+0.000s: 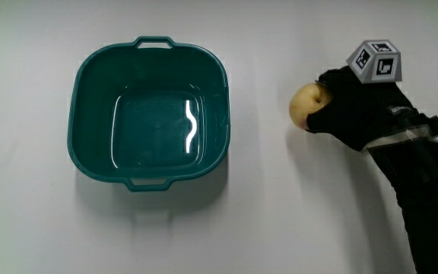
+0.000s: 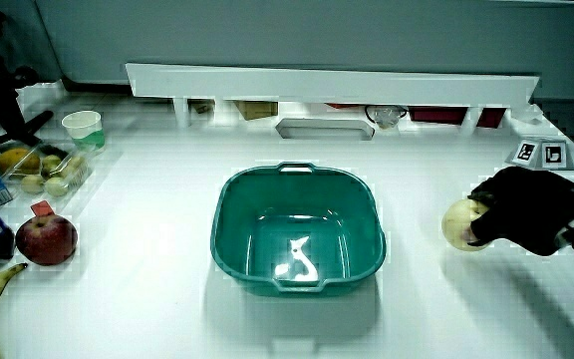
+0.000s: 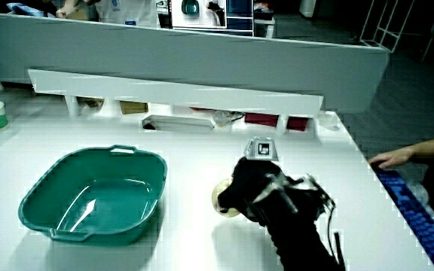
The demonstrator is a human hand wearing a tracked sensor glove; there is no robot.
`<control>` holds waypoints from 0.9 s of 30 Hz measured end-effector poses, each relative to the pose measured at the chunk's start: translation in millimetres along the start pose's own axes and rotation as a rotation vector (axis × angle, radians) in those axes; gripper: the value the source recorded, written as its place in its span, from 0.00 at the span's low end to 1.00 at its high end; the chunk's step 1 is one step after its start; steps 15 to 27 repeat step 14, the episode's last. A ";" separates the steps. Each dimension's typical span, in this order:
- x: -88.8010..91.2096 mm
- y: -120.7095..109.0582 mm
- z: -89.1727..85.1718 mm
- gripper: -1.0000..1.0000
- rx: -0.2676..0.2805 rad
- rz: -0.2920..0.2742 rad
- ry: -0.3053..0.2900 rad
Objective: Place pear on desk
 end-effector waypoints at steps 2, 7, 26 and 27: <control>-24.0 -14.8 2.7 0.00 -0.019 0.077 -0.022; -67.6 -46.3 -1.4 0.00 -0.080 0.230 -0.051; -104.3 -81.2 -23.2 0.00 -0.126 0.365 -0.178; -104.3 -81.2 -23.2 0.00 -0.126 0.365 -0.178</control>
